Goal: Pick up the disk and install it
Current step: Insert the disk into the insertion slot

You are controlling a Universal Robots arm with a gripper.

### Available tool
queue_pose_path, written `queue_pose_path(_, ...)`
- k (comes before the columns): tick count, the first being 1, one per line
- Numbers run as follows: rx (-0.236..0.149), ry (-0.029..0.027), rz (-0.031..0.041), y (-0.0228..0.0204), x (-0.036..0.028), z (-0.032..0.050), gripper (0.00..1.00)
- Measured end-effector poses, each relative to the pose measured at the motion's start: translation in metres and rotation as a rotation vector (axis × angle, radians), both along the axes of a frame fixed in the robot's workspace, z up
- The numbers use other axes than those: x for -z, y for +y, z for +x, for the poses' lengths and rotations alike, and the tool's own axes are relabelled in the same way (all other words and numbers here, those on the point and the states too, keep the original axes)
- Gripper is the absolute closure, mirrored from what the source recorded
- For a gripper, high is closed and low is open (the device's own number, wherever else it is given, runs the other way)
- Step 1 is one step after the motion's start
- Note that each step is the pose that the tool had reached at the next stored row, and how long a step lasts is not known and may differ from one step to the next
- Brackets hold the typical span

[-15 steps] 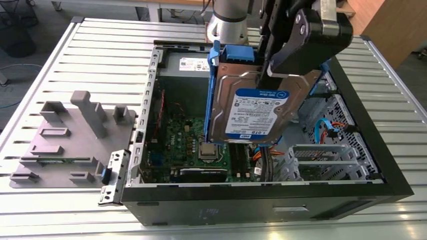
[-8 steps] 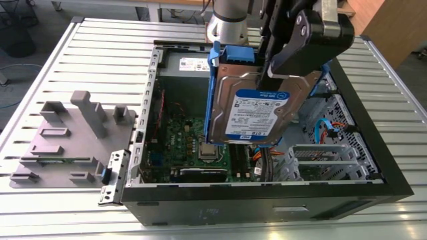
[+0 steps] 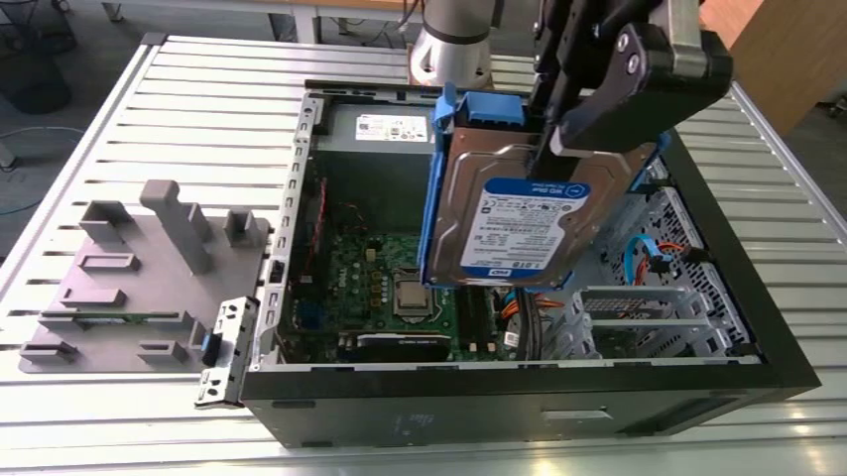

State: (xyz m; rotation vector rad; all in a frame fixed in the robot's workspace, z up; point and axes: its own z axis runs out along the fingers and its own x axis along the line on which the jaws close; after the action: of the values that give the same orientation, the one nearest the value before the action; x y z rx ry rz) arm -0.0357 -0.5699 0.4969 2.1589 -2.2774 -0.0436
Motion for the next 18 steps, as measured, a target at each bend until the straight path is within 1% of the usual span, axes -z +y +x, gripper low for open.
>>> queue_pose_path(11, 0.000, 0.0003, 0.0000, 0.0000, 0.0003, 0.0302, 0.65)
queue_pose_path(18, 0.000, 0.0003, -0.0001, 0.0001, 0.0004, 0.0458, 0.65)
